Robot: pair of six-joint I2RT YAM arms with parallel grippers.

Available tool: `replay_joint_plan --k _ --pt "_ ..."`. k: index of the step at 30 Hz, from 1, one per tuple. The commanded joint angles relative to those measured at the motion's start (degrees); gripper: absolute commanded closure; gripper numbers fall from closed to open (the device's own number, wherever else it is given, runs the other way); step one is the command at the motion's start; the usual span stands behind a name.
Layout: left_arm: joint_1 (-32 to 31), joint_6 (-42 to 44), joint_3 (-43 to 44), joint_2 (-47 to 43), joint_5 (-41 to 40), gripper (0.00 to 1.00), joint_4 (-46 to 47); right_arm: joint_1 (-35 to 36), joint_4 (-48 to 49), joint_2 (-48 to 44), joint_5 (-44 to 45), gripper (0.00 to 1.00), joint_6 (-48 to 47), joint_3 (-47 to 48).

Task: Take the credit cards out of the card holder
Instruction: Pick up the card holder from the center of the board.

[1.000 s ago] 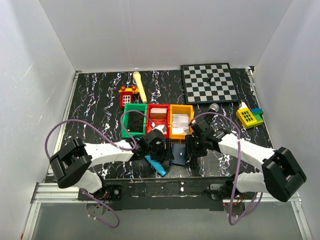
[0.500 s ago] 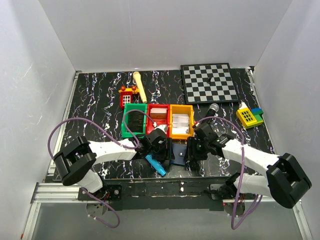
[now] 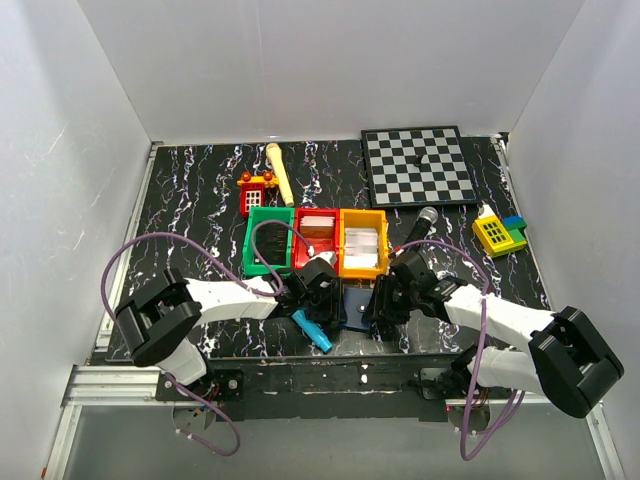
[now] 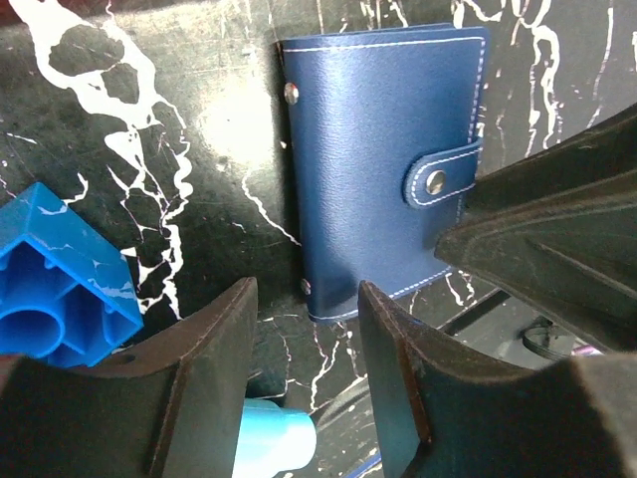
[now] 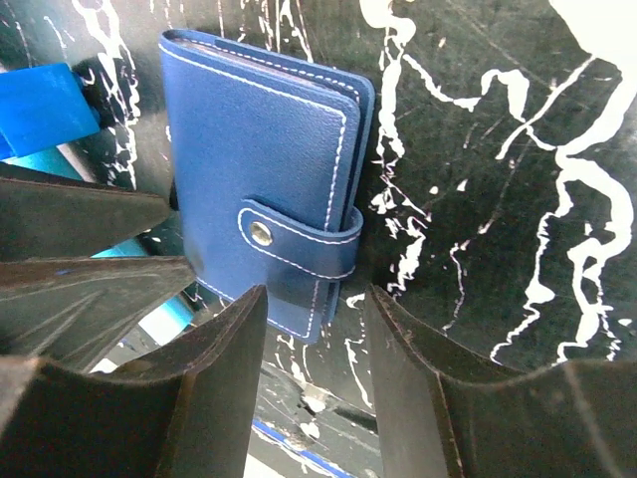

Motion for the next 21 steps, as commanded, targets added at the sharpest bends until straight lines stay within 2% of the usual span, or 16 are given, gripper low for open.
replay_joint_plan --k 1,11,16,21 --pt "-0.45 -0.41 1.95 1.29 -0.81 0.56 0.08 -0.28 4.42 1.24 -1.34 0.48 2.55 -1.19" --pt "-0.54 0.03 2.66 2.96 0.42 0.58 0.43 -0.28 5.04 1.60 -1.86 0.57 3.07 -1.80" --pt "-0.63 0.21 2.48 3.14 0.85 0.65 0.87 -0.19 5.21 1.16 -1.95 0.64 2.99 -2.15" --pt "-0.71 0.47 2.39 2.96 1.03 0.67 1.22 -0.28 5.65 0.89 -2.39 0.70 2.81 -2.24"
